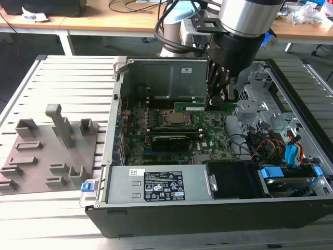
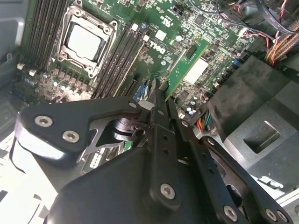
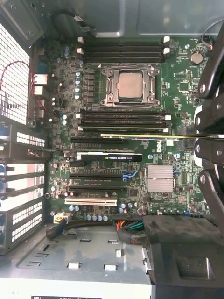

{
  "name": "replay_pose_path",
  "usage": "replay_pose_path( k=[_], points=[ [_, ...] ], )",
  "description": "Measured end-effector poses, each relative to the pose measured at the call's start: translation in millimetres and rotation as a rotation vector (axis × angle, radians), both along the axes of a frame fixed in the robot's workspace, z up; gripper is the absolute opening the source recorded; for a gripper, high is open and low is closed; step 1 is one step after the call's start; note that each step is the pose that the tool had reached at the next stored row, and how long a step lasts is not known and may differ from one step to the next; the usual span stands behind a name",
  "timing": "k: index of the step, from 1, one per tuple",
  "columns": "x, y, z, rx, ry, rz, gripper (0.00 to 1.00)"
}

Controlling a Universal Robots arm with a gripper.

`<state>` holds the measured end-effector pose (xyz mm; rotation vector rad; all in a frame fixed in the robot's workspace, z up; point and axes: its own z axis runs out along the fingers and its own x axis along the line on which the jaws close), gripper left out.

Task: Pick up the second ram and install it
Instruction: 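Insert the second ram into the second slot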

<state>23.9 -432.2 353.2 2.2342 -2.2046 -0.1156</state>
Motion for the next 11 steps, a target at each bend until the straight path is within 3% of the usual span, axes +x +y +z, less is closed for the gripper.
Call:
replay_pose_path(
  k=[11],
  points=[
    [-1.1, 0.0, -6.2, 0.0000, 0.0000, 0.000, 0.14]
  ],
)
